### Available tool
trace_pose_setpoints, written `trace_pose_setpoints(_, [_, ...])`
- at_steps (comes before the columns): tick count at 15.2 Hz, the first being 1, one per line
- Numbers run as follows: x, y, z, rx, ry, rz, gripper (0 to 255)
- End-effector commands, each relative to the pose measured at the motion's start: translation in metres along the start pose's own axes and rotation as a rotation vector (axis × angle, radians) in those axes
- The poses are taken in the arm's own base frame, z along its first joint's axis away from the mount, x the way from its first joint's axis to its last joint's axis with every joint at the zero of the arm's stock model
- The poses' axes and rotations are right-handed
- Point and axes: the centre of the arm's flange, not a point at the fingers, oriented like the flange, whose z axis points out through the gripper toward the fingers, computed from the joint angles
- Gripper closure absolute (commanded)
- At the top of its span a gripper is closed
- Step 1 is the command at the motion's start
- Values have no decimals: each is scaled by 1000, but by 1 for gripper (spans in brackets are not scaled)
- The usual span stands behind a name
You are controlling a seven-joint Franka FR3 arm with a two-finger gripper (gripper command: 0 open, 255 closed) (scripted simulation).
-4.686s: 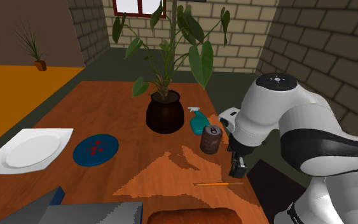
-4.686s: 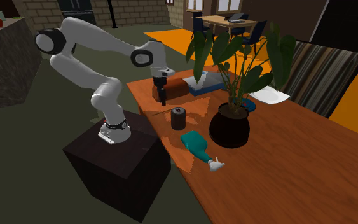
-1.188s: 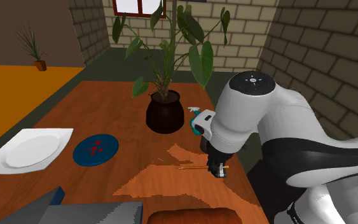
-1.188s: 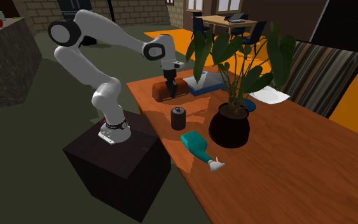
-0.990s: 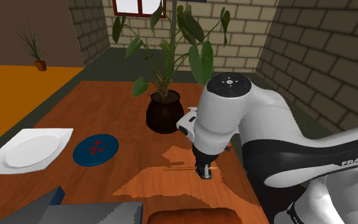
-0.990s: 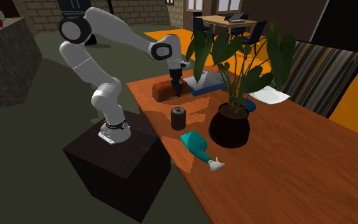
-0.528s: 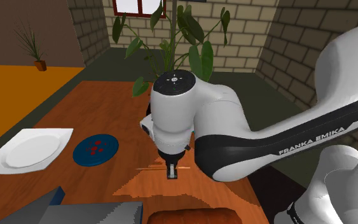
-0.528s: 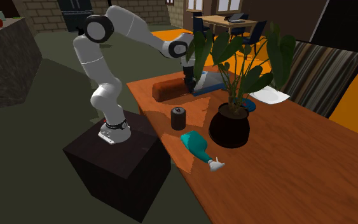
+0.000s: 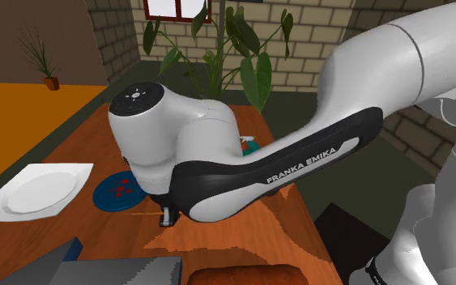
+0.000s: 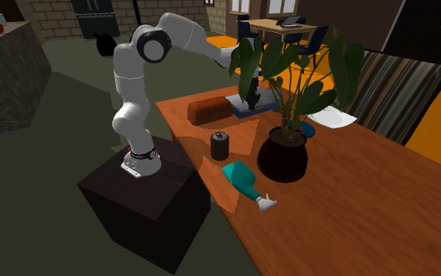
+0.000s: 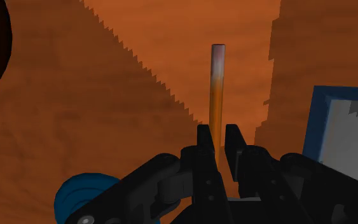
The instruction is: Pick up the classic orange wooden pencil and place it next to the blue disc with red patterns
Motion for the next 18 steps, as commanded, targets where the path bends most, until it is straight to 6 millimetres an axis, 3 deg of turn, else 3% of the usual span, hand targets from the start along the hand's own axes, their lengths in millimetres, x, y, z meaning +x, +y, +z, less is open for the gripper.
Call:
trace_pose_setpoints(1, [26,3,2,0,0,2,255])
trace_pose_setpoints(12, [166,9,0,0,-1,2,255])
trace_pose_setpoints(18, [167,2,31,0,-1,2,255])
